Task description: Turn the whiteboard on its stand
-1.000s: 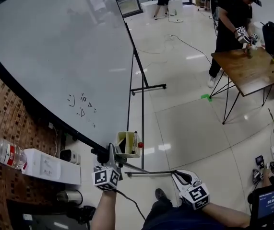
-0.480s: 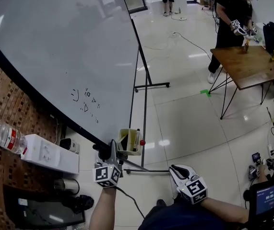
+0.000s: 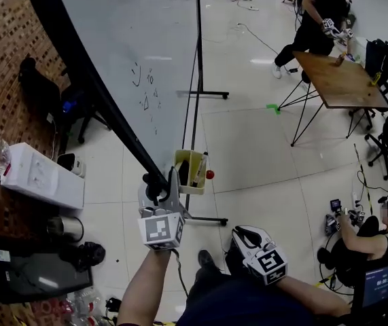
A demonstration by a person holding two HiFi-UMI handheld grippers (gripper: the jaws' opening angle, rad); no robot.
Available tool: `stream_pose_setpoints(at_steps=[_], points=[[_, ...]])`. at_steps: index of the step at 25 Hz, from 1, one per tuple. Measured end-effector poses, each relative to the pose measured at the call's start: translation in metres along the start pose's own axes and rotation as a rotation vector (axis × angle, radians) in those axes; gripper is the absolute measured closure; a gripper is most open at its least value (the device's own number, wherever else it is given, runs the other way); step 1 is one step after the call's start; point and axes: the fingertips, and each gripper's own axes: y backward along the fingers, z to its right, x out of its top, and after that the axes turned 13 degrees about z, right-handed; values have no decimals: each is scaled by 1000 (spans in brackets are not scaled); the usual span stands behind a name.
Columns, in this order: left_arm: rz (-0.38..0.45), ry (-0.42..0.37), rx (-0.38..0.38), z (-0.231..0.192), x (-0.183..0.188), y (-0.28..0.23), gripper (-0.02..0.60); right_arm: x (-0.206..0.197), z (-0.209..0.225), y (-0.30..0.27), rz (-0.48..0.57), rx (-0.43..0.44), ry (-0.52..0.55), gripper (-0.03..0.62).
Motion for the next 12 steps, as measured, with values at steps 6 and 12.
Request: stream_pose_setpoints(at_steps=[6,12], points=[[2,8,-6,7,6,34,446,7,-6,19,35,-46,-2,554],[29,14,-22,7,16,66,448,0,-18,53,77,-41,-33,554]])
